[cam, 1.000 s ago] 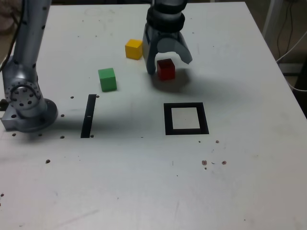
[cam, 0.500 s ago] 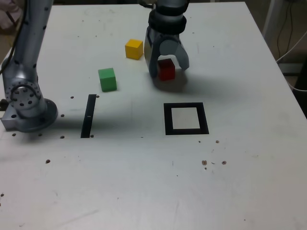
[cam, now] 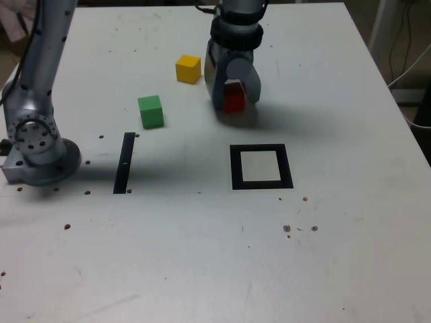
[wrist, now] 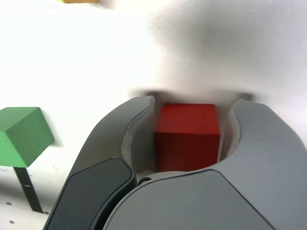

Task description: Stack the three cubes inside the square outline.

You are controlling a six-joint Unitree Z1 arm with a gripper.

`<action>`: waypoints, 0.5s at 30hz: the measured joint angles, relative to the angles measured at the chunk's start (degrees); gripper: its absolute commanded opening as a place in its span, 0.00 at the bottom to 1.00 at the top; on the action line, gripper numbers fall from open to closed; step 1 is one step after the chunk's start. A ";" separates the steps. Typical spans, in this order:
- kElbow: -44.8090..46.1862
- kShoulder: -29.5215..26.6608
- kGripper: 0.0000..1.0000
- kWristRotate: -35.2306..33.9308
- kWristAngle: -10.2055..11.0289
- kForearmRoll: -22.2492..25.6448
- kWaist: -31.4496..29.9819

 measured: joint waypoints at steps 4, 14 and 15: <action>0.00 -0.07 0.17 0.00 0.23 -1.15 0.00; 0.53 -2.36 0.13 -0.38 0.47 -0.31 -0.59; 0.54 -3.27 0.13 -0.58 0.47 0.10 -0.92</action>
